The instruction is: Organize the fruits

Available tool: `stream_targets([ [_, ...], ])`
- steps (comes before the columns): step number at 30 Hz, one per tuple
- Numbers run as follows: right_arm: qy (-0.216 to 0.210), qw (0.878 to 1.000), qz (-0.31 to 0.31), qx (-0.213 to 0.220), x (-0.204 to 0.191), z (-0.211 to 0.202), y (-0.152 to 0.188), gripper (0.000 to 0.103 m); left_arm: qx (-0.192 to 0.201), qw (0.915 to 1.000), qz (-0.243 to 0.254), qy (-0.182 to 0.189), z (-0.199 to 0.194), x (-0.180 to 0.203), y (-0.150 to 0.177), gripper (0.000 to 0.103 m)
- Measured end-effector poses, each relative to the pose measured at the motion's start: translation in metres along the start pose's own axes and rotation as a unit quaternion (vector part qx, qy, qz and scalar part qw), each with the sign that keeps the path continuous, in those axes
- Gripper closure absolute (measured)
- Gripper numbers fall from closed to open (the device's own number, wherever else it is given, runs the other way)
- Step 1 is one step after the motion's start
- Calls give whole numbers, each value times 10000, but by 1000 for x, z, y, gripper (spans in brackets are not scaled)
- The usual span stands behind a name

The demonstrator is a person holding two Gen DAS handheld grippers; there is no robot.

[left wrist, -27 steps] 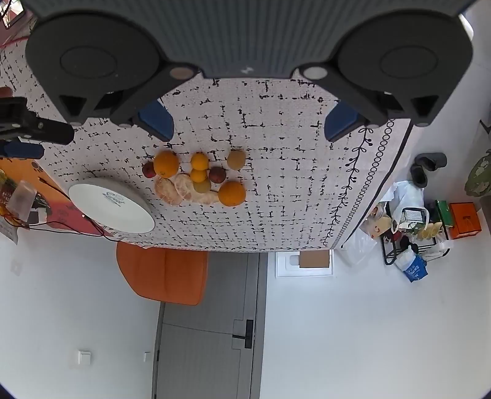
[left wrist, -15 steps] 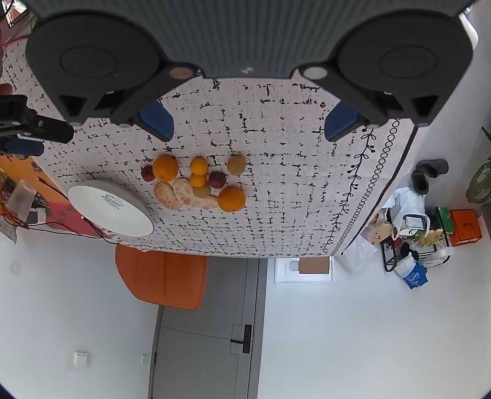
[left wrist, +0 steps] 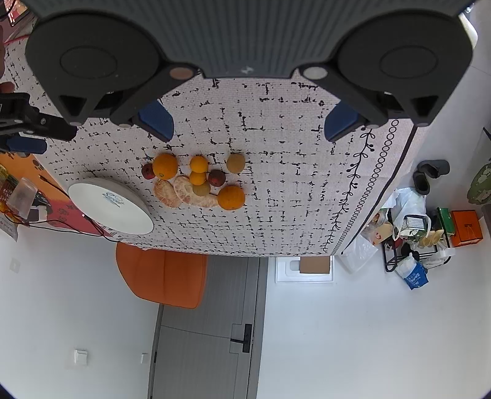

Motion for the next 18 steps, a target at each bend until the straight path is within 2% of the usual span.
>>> stream_targets([
  [18, 36, 10000, 69, 28, 6, 0, 0, 0, 35, 10000, -31, 6, -1, -3, -3, 0],
])
Point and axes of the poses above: each gripper's, at about its wrist camera, not at the fingertips, and z roughly the way its jaws point, x to its right, y to its underside, the point moved 8 cm from there along z, roughly the way its jaws point, and after that the axes turned 8 degrees about y, right-handed, at the moved point
